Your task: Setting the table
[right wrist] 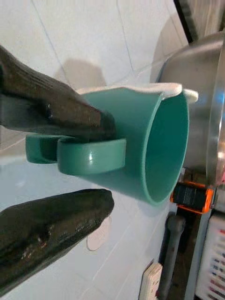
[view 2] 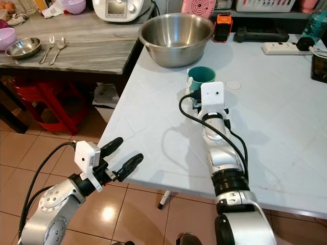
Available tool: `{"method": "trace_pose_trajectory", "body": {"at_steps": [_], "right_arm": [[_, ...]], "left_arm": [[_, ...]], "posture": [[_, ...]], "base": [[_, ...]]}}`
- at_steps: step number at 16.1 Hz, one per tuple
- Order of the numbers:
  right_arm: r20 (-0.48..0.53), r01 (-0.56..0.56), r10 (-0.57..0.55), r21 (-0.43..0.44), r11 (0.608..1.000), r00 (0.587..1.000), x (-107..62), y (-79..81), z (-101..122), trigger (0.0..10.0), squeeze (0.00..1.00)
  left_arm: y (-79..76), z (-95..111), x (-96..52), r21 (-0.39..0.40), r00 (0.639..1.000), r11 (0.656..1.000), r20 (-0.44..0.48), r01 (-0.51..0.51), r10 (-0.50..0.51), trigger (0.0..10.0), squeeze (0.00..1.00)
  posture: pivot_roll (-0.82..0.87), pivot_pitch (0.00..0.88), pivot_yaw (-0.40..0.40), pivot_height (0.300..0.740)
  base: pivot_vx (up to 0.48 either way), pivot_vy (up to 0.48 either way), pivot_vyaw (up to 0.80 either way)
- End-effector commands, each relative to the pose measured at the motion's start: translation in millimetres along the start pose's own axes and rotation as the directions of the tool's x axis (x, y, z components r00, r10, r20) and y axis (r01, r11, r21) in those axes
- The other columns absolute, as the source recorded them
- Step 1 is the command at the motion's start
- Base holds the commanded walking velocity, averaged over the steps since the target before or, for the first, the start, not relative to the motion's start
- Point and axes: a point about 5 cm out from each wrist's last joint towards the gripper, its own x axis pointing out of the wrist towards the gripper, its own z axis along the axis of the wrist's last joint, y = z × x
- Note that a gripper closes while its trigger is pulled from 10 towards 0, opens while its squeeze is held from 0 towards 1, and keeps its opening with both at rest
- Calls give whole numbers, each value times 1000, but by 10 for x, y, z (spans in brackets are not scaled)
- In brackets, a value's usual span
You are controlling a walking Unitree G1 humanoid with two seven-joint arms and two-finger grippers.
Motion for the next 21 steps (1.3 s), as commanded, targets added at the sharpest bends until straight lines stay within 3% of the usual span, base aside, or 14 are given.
{"method": "trace_pose_trajectory", "body": {"at_steps": [1, 10, 12, 14, 15, 16, 17, 21], "right_arm": [[15, -7, 7, -4, 1000, 1000, 33, 10, 48, 0, 0], [8, 3, -3, 25, 1000, 1000, 24, 0, 17, 0, 0], [11, 6, -7, 66, 998, 1000, -13, -5, 15, 0, 0], [87, -11, -1, 140, 990, 996, -133, 12, 101, 0, 0], [112, -18, 0, 159, 987, 994, -206, 24, 119, 2000, 0], [129, -23, 2, 157, 987, 992, -269, 37, 120, 4941, 0], [140, -26, 4, 154, 988, 990, -327, 46, 107, 10000, 0], [110, 18, -37, 172, 985, 993, -475, -32, -19, 10000, 0]], "left_arm": [[16, 29, -17, 13, 1000, 1000, 7, 5, -5, 10000, 0], [59, 35, -20, 24, 1000, 1000, 10, 7, -8, 10000, 0], [127, 56, -17, 44, 998, 998, 21, -53, 52, 10000, 0], [323, 81, 4, 81, 971, 968, 21, -238, 237, 10000, 0], [410, 85, 9, 94, 948, 944, 17, -317, 317, 10000, 0], [468, 92, 13, 85, 934, 930, 18, -358, 358, 10000, 0], [502, 113, 20, 75, 928, 925, 28, -372, 371, 10000, 0], [600, 200, 88, 49, 920, 920, 77, -388, 384, 10000, 0]], "posture": [[-164, 150, 55, 740], [-169, 144, 65, 740], [-165, 139, 69, 740], [-157, 130, 72, 740], [-156, 118, 74, 740], [-156, 110, 76, 740], [-157, 102, 79, 740], [-166, 87, 83, 740]], "base": [[0, 0, 0], [0, 0, 0], [0, 0, 0], [0, 0, 0], [0, 0, 0], [0, 0, 0], [0, 0, 0], [0, 0, 0]]}}
